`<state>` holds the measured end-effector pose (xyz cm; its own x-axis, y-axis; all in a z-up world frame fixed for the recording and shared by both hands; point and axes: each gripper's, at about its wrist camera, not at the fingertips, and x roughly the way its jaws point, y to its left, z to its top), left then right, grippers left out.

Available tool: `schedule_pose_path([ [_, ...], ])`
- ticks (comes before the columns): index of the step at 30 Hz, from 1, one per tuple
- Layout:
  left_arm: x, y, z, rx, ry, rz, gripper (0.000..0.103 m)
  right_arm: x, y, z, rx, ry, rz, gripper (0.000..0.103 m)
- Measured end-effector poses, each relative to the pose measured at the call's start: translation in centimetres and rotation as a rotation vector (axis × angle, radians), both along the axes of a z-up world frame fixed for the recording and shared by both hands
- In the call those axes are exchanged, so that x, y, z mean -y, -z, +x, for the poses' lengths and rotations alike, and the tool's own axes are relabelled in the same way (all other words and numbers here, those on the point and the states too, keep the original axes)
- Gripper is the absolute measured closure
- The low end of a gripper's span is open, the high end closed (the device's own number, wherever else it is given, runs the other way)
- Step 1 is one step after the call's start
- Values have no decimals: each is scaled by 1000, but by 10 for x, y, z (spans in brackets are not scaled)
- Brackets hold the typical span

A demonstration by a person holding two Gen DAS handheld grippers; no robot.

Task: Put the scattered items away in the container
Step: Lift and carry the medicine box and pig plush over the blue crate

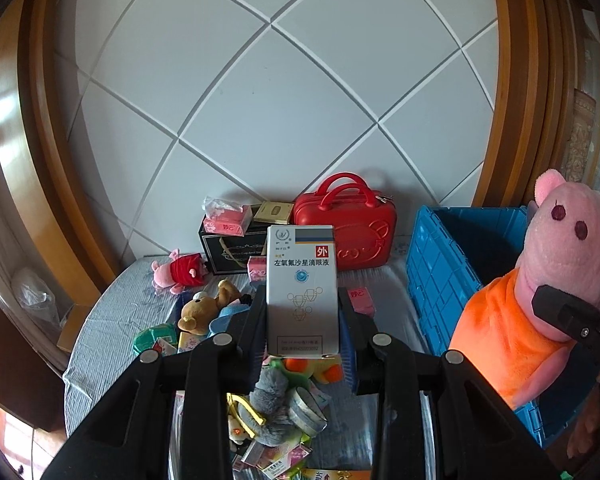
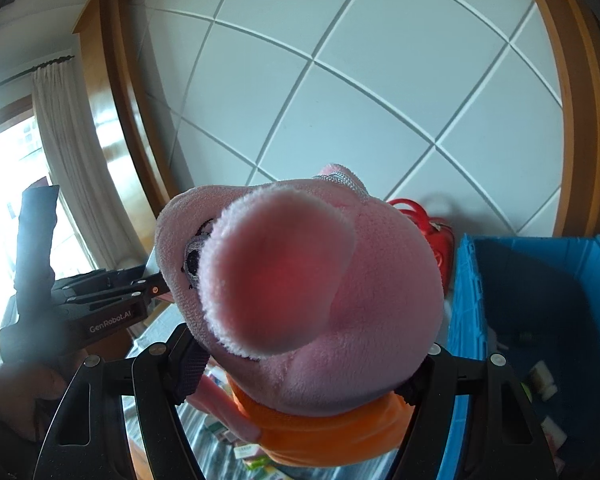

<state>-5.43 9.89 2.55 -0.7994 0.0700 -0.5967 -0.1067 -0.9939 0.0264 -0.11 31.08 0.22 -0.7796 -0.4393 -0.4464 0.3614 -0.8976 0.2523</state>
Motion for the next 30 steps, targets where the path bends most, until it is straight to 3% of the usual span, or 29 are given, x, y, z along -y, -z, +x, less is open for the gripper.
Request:
schedule_pose_path([
  [18, -110, -7, -35, 11, 157, -27, 73, -98, 5, 7, 3, 156, -23, 30],
  [30, -182, 5, -56, 29, 251, -38, 73, -158, -1, 13, 7, 275, -32, 29],
])
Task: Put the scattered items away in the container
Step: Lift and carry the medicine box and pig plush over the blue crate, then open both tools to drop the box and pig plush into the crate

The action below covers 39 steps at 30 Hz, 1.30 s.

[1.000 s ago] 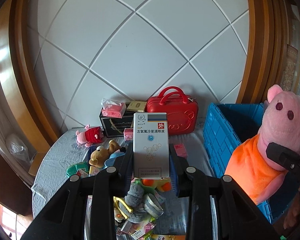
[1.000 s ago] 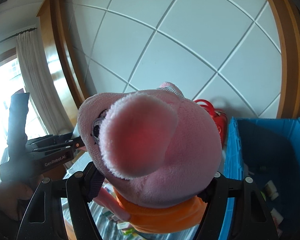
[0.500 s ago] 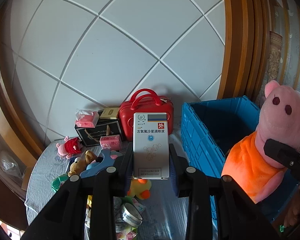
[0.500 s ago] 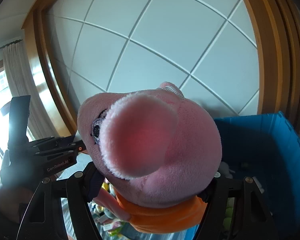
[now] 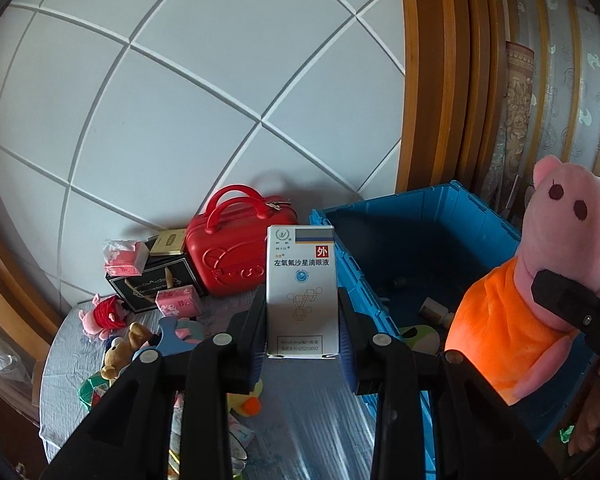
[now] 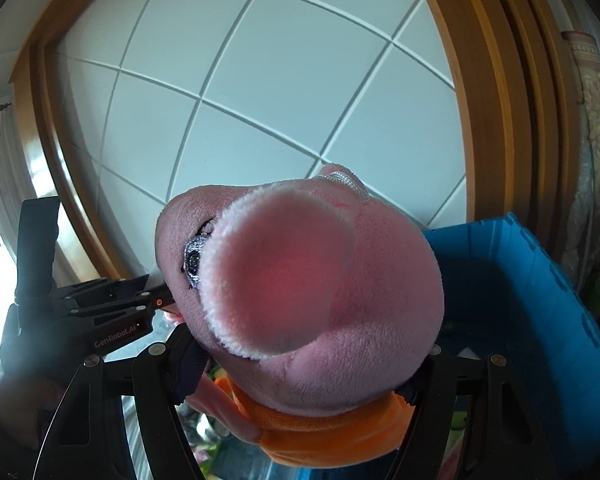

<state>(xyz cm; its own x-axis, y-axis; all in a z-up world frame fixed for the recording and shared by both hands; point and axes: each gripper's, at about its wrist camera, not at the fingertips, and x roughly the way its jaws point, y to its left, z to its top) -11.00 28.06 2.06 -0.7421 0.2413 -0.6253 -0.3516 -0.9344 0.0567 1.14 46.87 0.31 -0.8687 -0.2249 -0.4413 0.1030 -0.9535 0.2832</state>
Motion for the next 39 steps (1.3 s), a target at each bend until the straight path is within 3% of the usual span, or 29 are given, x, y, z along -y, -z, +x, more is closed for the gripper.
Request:
schedule_pose_path([
  [16, -85, 17, -32, 32, 109, -43, 73, -73, 13, -15, 40, 158, 60, 29],
  [39, -197, 50, -67, 93, 219, -100, 73, -170, 46, -15, 131, 336, 50, 28],
])
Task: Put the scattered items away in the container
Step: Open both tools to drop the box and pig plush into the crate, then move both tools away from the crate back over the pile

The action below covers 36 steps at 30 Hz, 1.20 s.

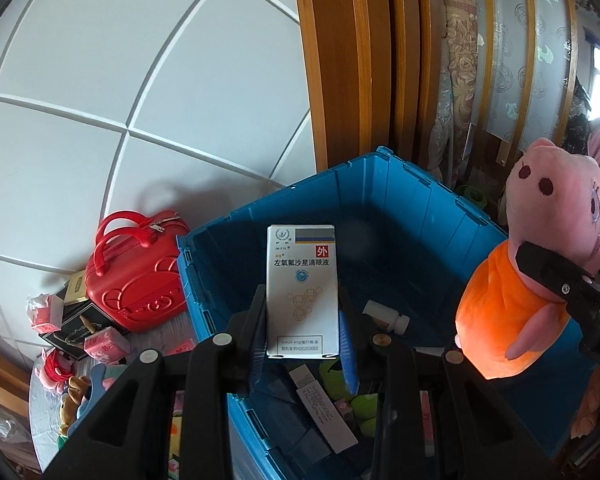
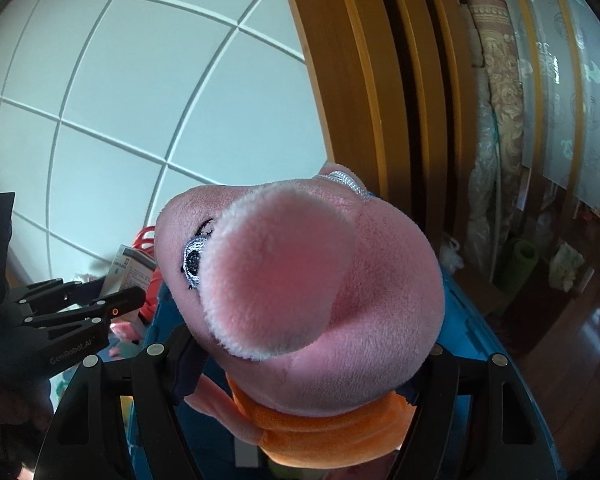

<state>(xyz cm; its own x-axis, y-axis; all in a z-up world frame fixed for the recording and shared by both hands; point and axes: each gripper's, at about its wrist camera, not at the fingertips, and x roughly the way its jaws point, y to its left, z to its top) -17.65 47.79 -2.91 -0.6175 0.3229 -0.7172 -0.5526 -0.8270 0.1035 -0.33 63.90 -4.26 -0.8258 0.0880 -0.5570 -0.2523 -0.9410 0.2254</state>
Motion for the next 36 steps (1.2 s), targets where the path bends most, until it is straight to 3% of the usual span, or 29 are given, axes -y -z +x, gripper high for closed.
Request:
schedule_pose_path([
  [13, -20, -1, -4, 3, 23, 1, 73, -3, -8, -21, -1, 12, 7, 27],
  [16, -21, -1, -8, 10, 20, 6, 73, -1, -12, -23, -7, 20, 16, 19],
  [17, -23, 0, -10, 21, 20, 3, 71, 0, -13, -25, -4, 21, 18, 13],
  [19, -25, 3, -13, 43, 13, -10, 42, -1, -13, -29, 8, 21, 19, 0],
  [20, -24, 3, -14, 37, 0, -4, 12, -2, -12, -30, 14, 23, 16, 0],
  [21, -21, 2, -14, 25, -12, 7, 0, -2, -11, -31, 18, 26, 15, 0],
  [36, -4, 8, -12, 49, -1, 19, 0, 4, -15, -28, 1, 37, 16, 0],
])
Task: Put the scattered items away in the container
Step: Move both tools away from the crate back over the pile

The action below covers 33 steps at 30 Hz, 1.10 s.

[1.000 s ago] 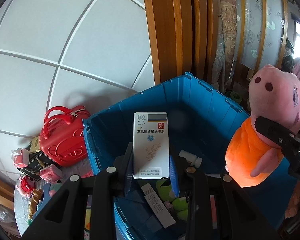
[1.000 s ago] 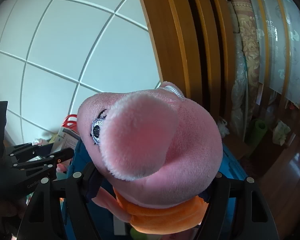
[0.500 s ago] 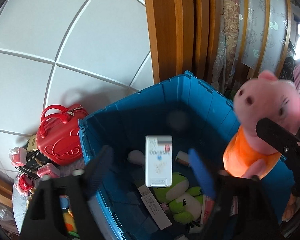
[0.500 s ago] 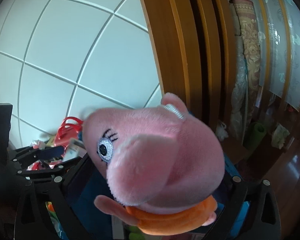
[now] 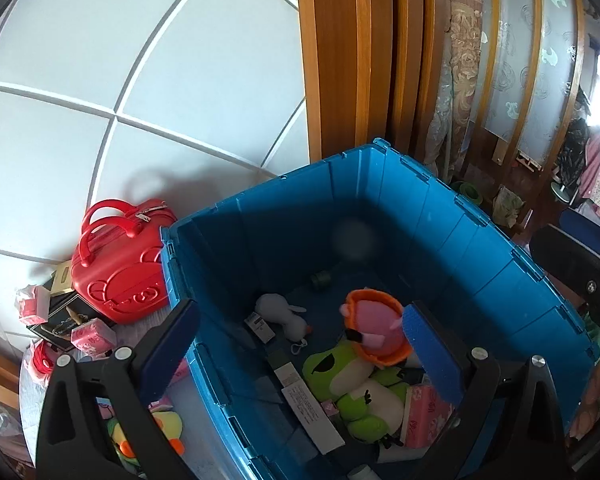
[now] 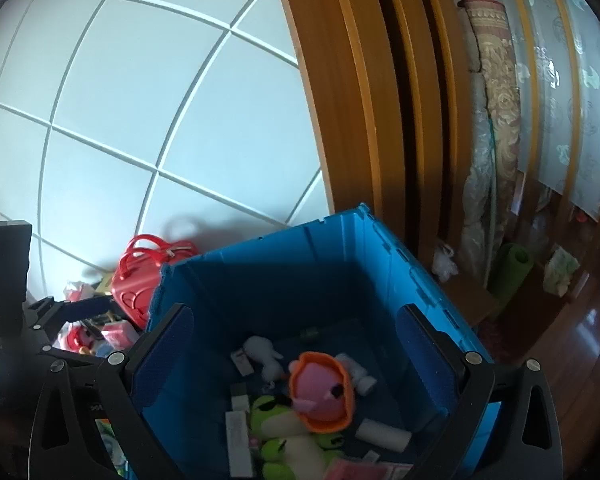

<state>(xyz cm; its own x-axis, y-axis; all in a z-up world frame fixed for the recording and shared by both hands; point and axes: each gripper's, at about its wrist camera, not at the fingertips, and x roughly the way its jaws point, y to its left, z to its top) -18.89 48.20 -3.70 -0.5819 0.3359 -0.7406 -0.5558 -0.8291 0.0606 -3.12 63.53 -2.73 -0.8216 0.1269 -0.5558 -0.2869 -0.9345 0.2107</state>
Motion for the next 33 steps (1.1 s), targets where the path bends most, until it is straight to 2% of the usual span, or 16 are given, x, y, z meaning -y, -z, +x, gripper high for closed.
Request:
schedule_pose_path([
  [7, 16, -8, 8, -24, -4, 10, 0, 16, -2, 7, -27, -14, -12, 0],
  [16, 59, -1, 24, -2, -45, 45, 1, 60, -7, 16, -54, -86, 2, 0],
  [23, 108, 5, 35, 12, -86, 79, 0, 104, -8, 19, -69, -145, 12, 0],
  [33, 200, 21, 56, 5, -162, 97, 0, 184, -4, 20, -72, -237, 38, 0],
])
